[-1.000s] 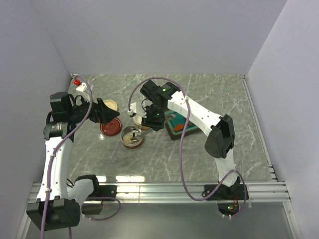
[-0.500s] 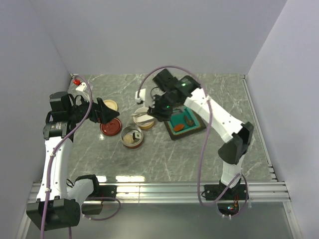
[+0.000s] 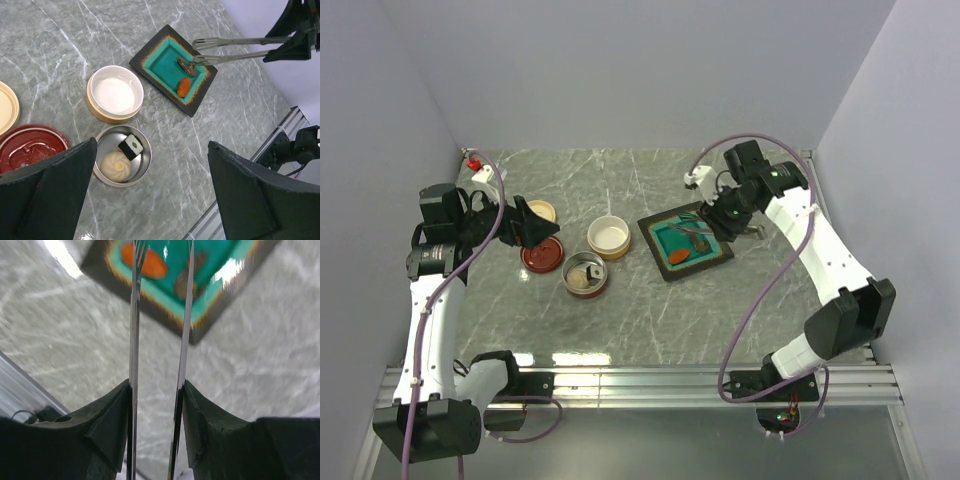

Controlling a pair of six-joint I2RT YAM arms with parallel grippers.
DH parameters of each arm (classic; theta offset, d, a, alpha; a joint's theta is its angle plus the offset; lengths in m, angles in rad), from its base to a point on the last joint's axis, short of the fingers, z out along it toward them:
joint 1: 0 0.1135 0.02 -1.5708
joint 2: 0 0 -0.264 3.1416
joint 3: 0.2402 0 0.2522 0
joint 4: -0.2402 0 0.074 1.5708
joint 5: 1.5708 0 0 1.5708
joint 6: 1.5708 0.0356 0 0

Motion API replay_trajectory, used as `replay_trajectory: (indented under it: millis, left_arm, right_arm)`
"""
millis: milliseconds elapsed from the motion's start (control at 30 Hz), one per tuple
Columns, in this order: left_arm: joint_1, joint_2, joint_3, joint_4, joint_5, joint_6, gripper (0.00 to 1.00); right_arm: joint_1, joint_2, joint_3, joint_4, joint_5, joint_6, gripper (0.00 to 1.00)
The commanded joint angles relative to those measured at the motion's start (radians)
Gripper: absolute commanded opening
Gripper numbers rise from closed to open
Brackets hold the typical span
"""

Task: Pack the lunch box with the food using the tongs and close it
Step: Pick up the food using the clamp

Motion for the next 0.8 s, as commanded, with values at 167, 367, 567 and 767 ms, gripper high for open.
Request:
replay_trajectory:
  millis: [167, 367, 567, 767]
  left_arm:
    - [0.004, 0.004, 0.038, 0.041, 0.033, -0.023, 0.98]
    - [0.004, -0.002, 0.034, 0.041, 0.025, -0.02, 0.98]
    - [0.004, -0.004, 0.034, 0.037, 0.01, -0.009, 0.98]
    - [0.004, 0.003, 0.04, 0.034, 0.013, -0.005, 0.98]
  right_arm:
    - [-0.089, -0.095, -0.182, 0.121, 0.137, 0.113, 0.48]
    - [-0.096, -0.061, -0.208, 0.148, 0.135, 0.186, 0.48]
    - [-0.094, -0.035, -0.219, 0.173, 0.094, 0.217, 0.48]
    - [-0.096, -0.003, -0.234, 0.19, 0.077, 0.225, 0.48]
